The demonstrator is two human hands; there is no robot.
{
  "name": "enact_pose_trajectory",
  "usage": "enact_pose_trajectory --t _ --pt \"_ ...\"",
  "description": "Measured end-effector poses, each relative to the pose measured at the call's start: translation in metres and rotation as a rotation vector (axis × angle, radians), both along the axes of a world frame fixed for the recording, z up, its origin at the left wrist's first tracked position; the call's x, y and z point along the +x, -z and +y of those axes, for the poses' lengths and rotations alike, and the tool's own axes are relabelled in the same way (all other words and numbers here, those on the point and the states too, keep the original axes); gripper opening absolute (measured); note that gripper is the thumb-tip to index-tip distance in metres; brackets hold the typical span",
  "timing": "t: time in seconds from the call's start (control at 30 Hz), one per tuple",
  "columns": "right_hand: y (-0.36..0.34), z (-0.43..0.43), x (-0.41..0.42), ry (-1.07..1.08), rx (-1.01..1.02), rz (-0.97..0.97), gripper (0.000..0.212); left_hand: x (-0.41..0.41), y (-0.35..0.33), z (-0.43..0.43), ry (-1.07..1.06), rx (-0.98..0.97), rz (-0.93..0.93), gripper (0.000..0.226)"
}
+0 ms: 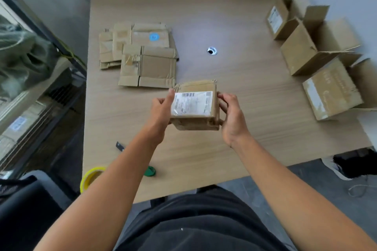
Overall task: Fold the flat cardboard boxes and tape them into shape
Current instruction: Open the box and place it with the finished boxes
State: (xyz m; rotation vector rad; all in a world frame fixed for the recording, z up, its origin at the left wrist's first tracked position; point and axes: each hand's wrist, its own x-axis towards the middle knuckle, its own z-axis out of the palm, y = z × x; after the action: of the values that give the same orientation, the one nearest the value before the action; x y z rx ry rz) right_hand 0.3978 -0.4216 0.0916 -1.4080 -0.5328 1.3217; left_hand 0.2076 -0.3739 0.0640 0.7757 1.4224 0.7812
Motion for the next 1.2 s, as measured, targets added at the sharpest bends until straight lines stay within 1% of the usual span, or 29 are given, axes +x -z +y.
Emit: enact_pose_trajectory --t 0.03,0.07,0.1,0.17,0.23,0.3,0.37,0.4,0.43,0.53,0.6,0.67,0.7,0.77,0.8,0.87,0.93,0.97,1.0,1.03,1.07,1.13,1.2 --pt "-0.010 -0.002 -0.004 0.053 0.030 -0.009 0.030 -0.003 -0.004 -0.002 0.016 0.032 -0.006 0.048" --pt "-0.019 -0.006 -0.009 0.105 0.049 -0.029 0.030 -0.005 -0.008 -0.005 0.039 0.066 -0.026 0.041" --pt "-0.024 -0.011 -0.013 0.153 0.060 -0.052 0.033 -0.007 -0.010 -0.009 0.061 0.091 -0.071 0.040" --pt "-0.029 -0.023 -0.019 0.201 0.040 -0.104 0.043 -0.009 -0.013 -0.017 0.088 0.098 -0.187 0.053" --pt "-0.030 -0.042 -0.021 0.182 -0.040 -0.126 0.054 -0.007 -0.013 -0.025 0.118 0.084 -0.249 0.067" --pt "-0.029 -0.063 -0.018 0.163 -0.136 -0.104 0.063 0.002 -0.011 -0.033 0.178 0.082 -0.271 0.070" --pt "-0.029 -0.085 -0.010 0.173 -0.164 -0.039 0.065 0.016 -0.012 -0.044 0.235 0.097 -0.287 0.073" --pt "-0.030 -0.096 -0.005 0.184 -0.157 -0.002 0.062 0.026 -0.014 -0.050 0.260 0.120 -0.281 0.075" --pt "-0.030 -0.106 0.001 0.198 -0.155 -0.005 0.056 0.037 -0.017 -0.056 0.286 0.155 -0.258 0.077" --pt "-0.029 -0.131 0.019 0.248 -0.198 -0.191 0.033 0.069 -0.025 -0.074 0.334 0.261 -0.136 0.081" --pt "-0.024 -0.146 0.031 0.278 -0.198 -0.231 0.032 0.089 -0.028 -0.086 0.343 0.332 -0.010 0.074" --pt "-0.021 -0.159 0.045 0.309 -0.154 -0.298 0.033 0.109 -0.033 -0.098 0.354 0.375 0.108 0.067" --pt "-0.020 -0.166 0.053 0.315 -0.130 -0.358 0.037 0.120 -0.036 -0.105 0.359 0.356 0.114 0.067" --pt "-0.016 -0.180 0.071 0.301 -0.112 -0.479 0.044 0.146 -0.040 -0.120 0.331 0.246 0.012 0.068" --pt "-0.016 -0.188 0.080 0.294 -0.111 -0.525 0.043 0.160 -0.040 -0.128 0.303 0.180 -0.030 0.065" --pt "-0.012 -0.206 0.099 0.262 -0.099 -0.570 0.032 0.188 -0.038 -0.142 0.271 0.060 -0.043 0.049" --pt "-0.009 -0.223 0.123 0.238 -0.088 -0.524 0.006 0.212 -0.039 -0.154 0.287 -0.015 -0.055 0.031" --pt "-0.008 -0.232 0.138 0.212 -0.083 -0.527 0.015 0.223 -0.038 -0.160 0.301 -0.031 -0.064 0.029" --pt "-0.007 -0.241 0.151 0.172 -0.068 -0.532 0.033 0.233 -0.037 -0.166 0.322 -0.031 -0.068 0.030" --pt "-0.004 -0.248 0.166 0.131 -0.071 -0.535 0.045 0.241 -0.036 -0.173 0.342 -0.018 -0.069 0.031" --pt "-0.005 -0.252 0.180 0.093 -0.087 -0.553 0.051 0.249 -0.034 -0.179 0.357 -0.003 -0.072 0.035" --pt "-0.002 -0.257 0.200 0.049 -0.133 -0.607 0.052 0.259 -0.031 -0.191 0.384 0.014 -0.097 0.046" --pt "0.005 -0.260 0.214 0.055 -0.192 -0.672 0.054 0.266 -0.030 -0.202 0.427 0.030 -0.126 0.056"
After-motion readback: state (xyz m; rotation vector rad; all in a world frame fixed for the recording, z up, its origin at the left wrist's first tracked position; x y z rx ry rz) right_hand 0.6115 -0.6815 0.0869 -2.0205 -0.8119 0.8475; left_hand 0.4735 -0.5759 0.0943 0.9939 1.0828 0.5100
